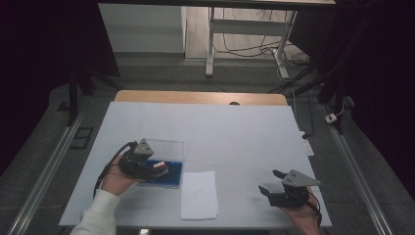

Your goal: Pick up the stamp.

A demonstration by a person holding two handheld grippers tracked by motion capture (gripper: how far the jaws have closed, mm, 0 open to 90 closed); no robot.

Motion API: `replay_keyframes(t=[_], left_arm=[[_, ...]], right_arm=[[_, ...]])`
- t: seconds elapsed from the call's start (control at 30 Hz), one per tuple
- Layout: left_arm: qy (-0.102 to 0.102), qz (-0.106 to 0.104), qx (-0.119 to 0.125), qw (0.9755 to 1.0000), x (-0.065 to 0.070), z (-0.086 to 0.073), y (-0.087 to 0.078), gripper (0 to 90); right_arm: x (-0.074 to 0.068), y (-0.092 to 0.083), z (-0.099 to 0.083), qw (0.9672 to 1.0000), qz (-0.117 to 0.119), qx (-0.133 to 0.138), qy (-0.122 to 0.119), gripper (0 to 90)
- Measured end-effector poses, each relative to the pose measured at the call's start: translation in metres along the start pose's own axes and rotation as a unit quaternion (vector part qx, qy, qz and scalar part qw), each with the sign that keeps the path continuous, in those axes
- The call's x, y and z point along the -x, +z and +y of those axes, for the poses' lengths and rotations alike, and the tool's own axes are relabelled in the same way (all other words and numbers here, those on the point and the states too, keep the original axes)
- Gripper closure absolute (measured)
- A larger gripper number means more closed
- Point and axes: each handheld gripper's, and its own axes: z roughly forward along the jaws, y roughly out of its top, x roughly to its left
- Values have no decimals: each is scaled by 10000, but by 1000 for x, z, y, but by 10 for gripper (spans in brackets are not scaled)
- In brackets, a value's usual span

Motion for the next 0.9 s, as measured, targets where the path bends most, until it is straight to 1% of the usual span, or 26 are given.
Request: replay_keyframes(t=[0.1,0.17,0.2,0.23,0.27,0.3,0.53,0.6,0.67,0.73,0.77,0.8,0.87,0.9], left_arm=[[18,-74,-65,9999,0,0,3,306],[86,-132,-129,9998,0,0,5,347],[78,-167,-147,9997,0,1,6,347],[59,-232,-162,9996,0,1,7,407],[35,-295,-166,9994,-1,1,8,407],[25,-341,-172,9993,-2,2,9,431],[124,-451,-264,9986,-3,1,15,518],[174,-463,-294,9983,-2,1,16,557],[213,-431,-299,9984,-2,1,18,564],[236,-385,-302,9985,-2,1,17,637],[257,-350,-299,9986,-2,1,17,637],[275,-339,-296,9986,-2,1,17,657],[303,-347,-320,9984,-2,0,17,689],[315,-346,-321,9984,-1,0,17,691]], right_arm=[[0,0,0,10000,7,7,-7,210],[0,1,0,10000,25,17,-4,211],[0,1,0,10000,25,17,-4,211],[-1,0,0,10000,8,-4,-6,212],[-1,0,0,10000,8,-4,-6,212],[-1,0,0,10000,23,8,-16,213],[-1,0,0,10000,3,-17,-30,216],[0,0,0,10000,-9,-30,-24,217],[0,0,-1,10000,2,-20,-17,217],[0,0,-1,10000,3,-26,-24,218],[0,0,-1,10000,3,-26,-24,218],[-1,0,-1,10000,-8,-34,-33,218],[-2,1,-1,10000,-12,-61,-50,218],[-2,1,0,9999,-31,-81,-75,218]])
